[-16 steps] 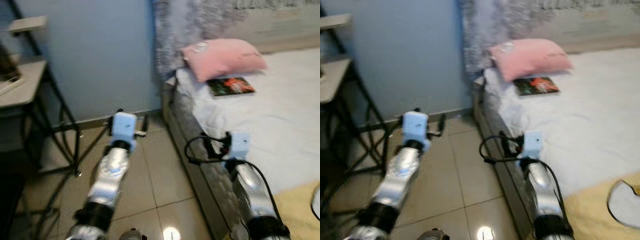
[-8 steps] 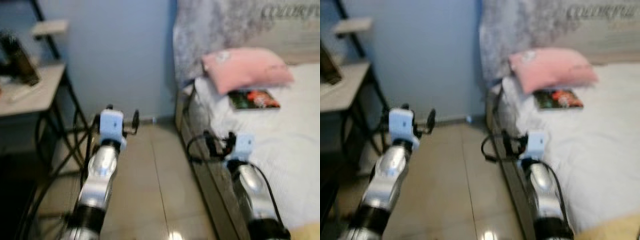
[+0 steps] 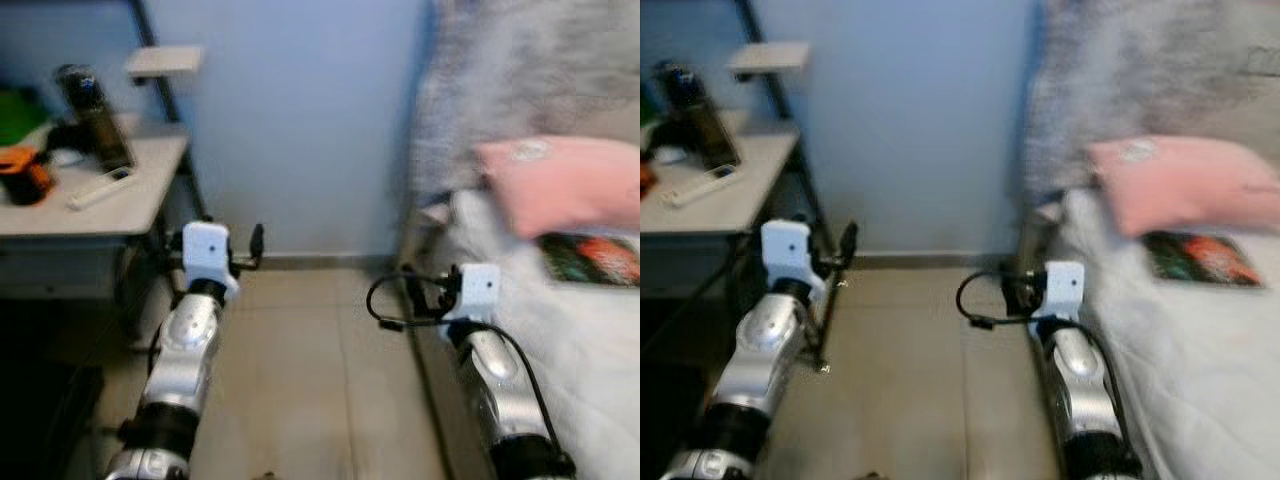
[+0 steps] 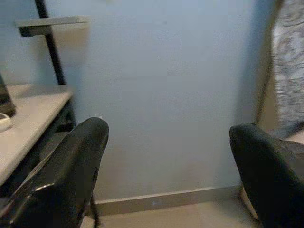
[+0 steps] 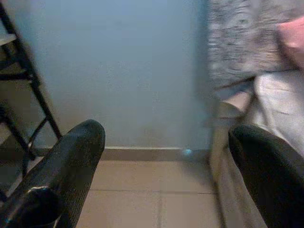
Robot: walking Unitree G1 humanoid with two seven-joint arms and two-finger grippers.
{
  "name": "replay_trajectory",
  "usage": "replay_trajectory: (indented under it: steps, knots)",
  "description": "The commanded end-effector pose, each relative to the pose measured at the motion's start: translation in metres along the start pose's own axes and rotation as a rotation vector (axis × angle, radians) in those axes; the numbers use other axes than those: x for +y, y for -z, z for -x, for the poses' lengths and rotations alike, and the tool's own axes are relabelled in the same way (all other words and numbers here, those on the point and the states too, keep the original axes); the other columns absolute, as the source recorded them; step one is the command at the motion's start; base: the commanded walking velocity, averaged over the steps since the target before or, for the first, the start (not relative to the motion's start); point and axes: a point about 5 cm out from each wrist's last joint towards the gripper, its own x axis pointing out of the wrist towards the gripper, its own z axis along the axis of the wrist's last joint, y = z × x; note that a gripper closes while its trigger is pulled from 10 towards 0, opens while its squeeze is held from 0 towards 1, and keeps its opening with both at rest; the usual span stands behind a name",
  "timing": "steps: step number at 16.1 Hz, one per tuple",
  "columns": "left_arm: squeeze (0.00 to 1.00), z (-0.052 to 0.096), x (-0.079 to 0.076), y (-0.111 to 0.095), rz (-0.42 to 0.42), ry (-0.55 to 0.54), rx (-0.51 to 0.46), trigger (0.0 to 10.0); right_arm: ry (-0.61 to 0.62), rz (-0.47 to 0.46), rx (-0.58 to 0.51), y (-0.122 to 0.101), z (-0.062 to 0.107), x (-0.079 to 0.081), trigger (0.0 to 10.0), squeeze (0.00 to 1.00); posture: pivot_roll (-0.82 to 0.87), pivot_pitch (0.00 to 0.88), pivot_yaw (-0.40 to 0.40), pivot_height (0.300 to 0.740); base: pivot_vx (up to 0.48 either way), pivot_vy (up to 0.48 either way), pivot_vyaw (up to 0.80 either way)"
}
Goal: Clean up the room
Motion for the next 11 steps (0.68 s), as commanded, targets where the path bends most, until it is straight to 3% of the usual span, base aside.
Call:
replay_trajectory:
  steps: [1,3,6,7,11]
  knots:
    - [0.0,-0.006,-0.008,-0.005,-0.002,0.049,-0.022,10.0,0.048,0.009,0.0,-0.002,0.001,-0.012,10.0,0.0,0.07,0.0,0.013,0.74,0.48,0.0,0.0]
    - [0.0,-0.01,-0.005,-0.007,-0.007,0.063,-0.026,10.0,0.051,0.027,-0.015,-0.004,0.0,-0.012,10.0,0.0,0.07,0.0,0.012,0.74,0.48,0.0,0.0]
    - [0.0,-0.013,-0.001,-0.008,0.005,0.086,-0.023,10.0,0.046,0.039,-0.013,-0.004,-0.001,-0.007,10.0,0.0,0.08,0.0,0.011,0.74,0.48,0.0,-0.72]
    - [0.0,-0.013,-0.001,-0.007,0.013,0.084,-0.021,10.0,0.052,0.036,-0.015,-0.003,-0.001,-0.007,10.0,0.0,0.08,0.0,0.01,0.74,0.48,0.0,0.0]
    - [0.0,-0.009,-0.015,-0.002,0.036,0.139,-0.018,10.0,0.051,0.036,-0.021,-0.004,-0.002,-0.006,10.0,0.0,0.08,0.0,0.009,0.74,0.48,0.0,0.0]
